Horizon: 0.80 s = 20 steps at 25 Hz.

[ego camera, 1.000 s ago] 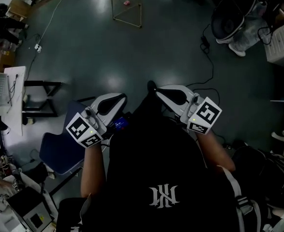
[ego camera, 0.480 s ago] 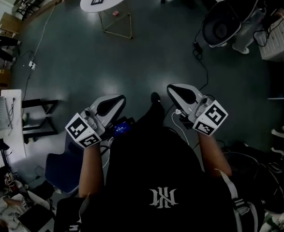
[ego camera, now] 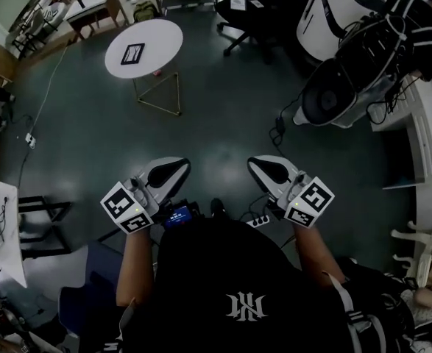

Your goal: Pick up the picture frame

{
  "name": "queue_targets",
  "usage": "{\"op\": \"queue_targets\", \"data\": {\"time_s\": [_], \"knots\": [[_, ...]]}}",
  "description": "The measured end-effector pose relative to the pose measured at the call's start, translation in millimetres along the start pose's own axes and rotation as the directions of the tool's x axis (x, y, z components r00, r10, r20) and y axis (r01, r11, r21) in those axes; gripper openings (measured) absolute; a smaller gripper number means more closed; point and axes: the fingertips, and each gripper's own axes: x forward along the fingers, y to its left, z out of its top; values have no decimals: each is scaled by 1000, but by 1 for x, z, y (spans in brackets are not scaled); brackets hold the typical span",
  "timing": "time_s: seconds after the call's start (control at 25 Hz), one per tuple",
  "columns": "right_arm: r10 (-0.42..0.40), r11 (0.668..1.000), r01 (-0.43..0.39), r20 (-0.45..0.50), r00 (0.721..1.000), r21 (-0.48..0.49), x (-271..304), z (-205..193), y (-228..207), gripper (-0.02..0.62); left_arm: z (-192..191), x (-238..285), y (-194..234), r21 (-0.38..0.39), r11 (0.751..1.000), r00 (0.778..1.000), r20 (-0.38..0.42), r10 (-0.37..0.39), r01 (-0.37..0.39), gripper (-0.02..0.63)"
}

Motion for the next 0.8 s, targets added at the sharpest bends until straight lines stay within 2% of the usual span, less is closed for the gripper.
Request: {"op": "queue_targets", "data": {"time_s": [0.2, 0.4, 0.56, 0.8], "knots": [[6, 999, -6, 11, 1000, -33, 47, 27, -26, 2, 28, 5, 50, -3, 1000, 999, 39, 4, -4, 3], [48, 999, -48, -30, 998, 20, 71, 11, -48, 2, 8, 25, 78, -47, 999, 1000, -1, 20, -20, 3], [90, 995, -86, -83, 992, 52, 85, -11, -67, 2, 2, 29, 104, -72, 995, 998, 6, 70, -69, 3], [167, 985, -162, -79, 983, 64, 131, 3, -122, 2, 4, 58, 153, -97, 986, 990, -16, 138, -139, 3]]}}
